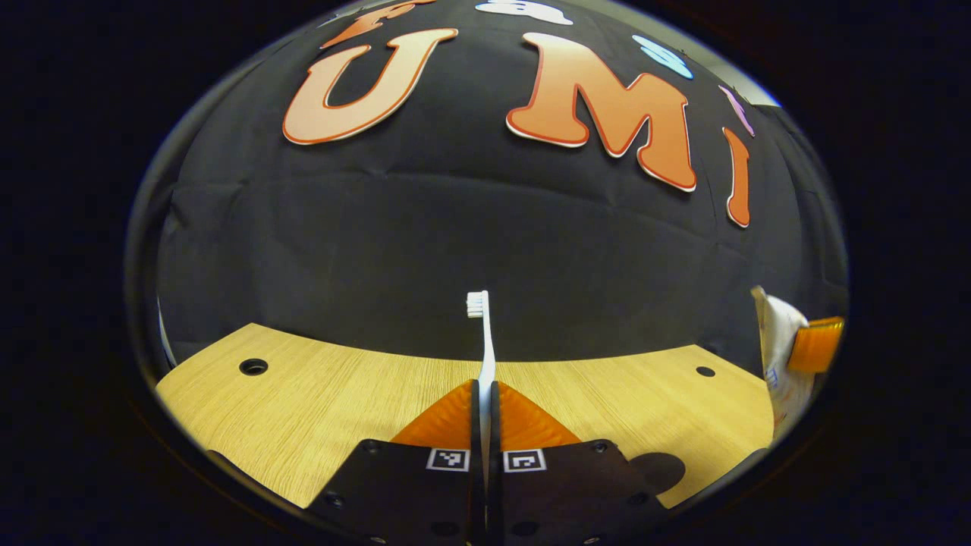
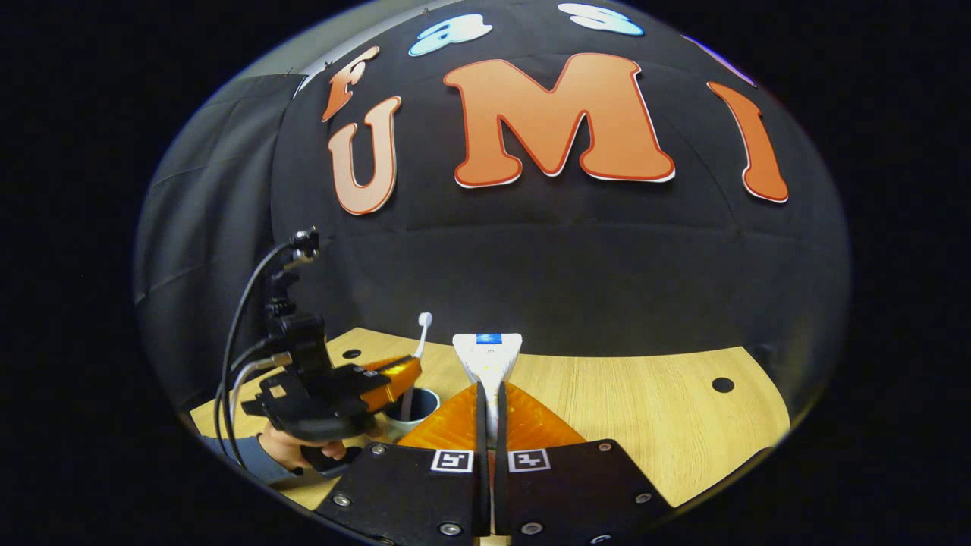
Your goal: Put the toothbrush and toothpaste on the desktop into the cup, then pick up the cup and place it on the coaster on the desktop.
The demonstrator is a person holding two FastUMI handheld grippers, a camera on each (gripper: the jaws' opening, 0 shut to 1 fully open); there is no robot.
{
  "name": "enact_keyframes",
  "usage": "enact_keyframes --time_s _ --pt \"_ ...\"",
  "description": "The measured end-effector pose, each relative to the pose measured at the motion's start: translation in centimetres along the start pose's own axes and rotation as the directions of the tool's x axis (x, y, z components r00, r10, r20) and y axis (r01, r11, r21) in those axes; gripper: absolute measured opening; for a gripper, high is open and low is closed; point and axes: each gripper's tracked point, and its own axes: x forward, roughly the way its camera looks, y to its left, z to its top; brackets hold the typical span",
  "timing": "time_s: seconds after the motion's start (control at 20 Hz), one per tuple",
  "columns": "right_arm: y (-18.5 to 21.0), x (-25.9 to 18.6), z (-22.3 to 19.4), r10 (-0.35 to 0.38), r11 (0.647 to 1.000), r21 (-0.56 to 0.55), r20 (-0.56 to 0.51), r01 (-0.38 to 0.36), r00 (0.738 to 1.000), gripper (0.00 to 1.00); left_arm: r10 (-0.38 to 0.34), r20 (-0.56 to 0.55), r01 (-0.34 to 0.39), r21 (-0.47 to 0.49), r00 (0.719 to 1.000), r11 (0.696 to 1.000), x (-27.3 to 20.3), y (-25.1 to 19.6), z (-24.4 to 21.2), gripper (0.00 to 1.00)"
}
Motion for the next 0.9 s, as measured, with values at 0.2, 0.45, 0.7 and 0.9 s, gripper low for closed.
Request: enact_keyframes --time_s 0.2,0.45,0.7,0.9 --pt "0.6 1.2 0.8 0.016 1.0 0.004 0.008 -0.016 1.0 0.02 -0.004 -0.023 0.005 0.021 1.0 1.0 -0.2 -0.1 -0.4 0.03" --pt "1.7 3.8 2.2 0.057 0.998 0.035 0.03 -0.058 0.998 0.02 -0.024 -0.066 0.026 0.035 0.998 0.999 -2.4 -0.2 -1.0 0.08" --pt "3.7 6.4 4.0 0.115 0.99 0.067 0.075 -0.121 0.99 0.02 -0.044 -0.126 0.045 0.009 0.991 0.999 -6.0 0.2 -1.1 0.2" --pt "5.2 8.2 4.5 0.147 0.983 0.1 0.098 -0.156 0.984 0.02 -0.051 -0.144 0.05 -0.009 0.988 0.999 -9.6 0.8 -0.6 0.63"
